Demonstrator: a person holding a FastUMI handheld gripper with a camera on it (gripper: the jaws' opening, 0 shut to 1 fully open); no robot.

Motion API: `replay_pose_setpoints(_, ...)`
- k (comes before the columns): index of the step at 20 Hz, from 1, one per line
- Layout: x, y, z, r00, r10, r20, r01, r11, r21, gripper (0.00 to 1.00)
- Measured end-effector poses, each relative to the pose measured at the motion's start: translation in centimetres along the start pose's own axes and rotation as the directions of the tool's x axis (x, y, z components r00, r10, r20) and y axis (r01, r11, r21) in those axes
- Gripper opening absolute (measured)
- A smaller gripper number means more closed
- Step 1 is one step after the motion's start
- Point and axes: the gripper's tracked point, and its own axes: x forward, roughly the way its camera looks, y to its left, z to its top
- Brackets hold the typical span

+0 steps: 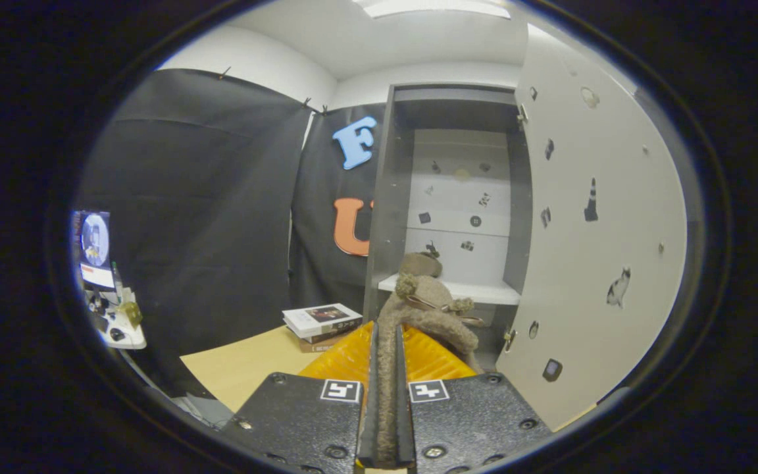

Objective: Open the shoe cabinet door, grab the shoes and put them into the shoe cabinet, then close the shoe cabinet door.

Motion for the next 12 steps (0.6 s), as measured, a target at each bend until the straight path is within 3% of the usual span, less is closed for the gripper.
replay_pose_setpoints(7,3.9,-5.6,11.3,0.989,-0.142,0.05,0.144,0.988,-0.045,0.14)
replay_pose_setpoints(12,8.6,-8.7,16.2,0.975,-0.21,0.071,0.213,0.976,-0.04,0.14)
